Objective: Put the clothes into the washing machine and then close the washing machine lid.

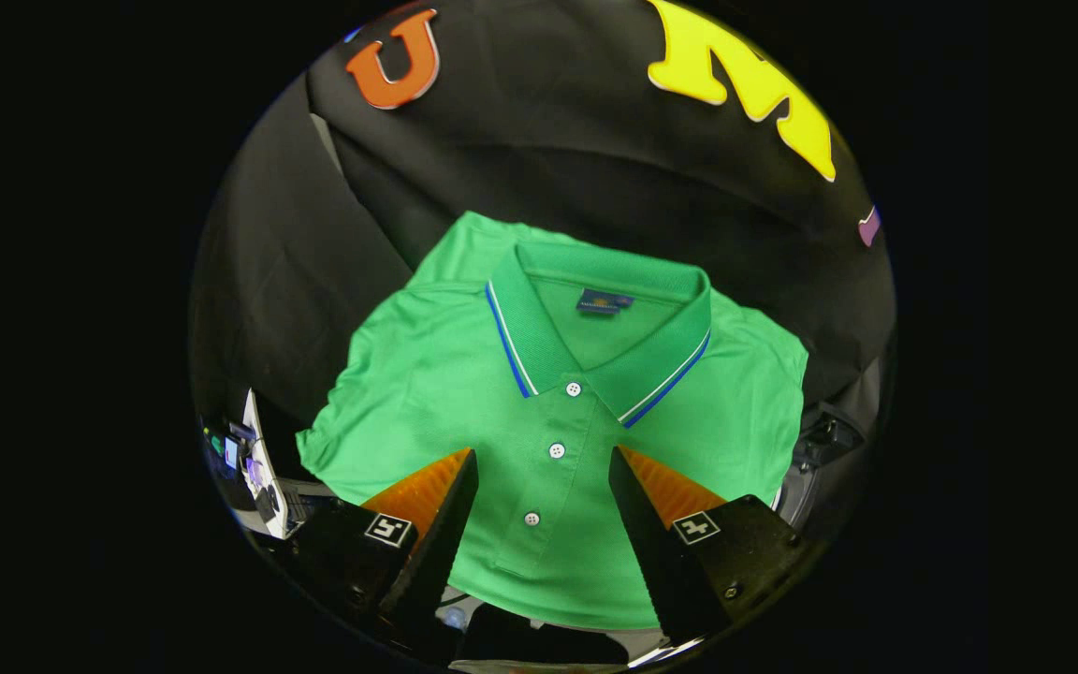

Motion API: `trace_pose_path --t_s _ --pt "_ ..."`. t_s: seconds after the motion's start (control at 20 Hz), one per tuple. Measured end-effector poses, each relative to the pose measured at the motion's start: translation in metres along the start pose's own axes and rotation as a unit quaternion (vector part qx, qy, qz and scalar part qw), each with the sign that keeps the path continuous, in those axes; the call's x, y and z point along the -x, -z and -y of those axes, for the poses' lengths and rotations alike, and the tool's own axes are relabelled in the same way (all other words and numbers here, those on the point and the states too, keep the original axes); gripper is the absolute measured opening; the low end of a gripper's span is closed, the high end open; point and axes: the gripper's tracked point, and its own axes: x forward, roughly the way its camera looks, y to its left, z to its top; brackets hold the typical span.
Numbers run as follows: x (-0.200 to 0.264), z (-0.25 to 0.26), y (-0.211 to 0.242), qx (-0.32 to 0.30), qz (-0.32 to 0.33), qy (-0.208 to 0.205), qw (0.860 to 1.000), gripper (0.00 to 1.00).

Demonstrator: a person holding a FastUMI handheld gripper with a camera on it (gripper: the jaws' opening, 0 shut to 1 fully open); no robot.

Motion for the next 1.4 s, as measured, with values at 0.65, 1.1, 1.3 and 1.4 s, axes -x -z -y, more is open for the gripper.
trace_pose_path --t_s 0.65,1.1,1.3,1.4 --pt "-0.005 0.009 -0.001 -0.016 -0.102 0.070 0.992 0.73" --pt "-0.004 0.021 -0.009 -0.078 -0.048 0.050 0.995 0.02" --pt "0.011 0.015 -0.008 -0.052 -0.032 0.045 0.997 0.01" --pt "0.029 0.008 -0.012 -0.051 -0.025 0.032 0.998 0.01"
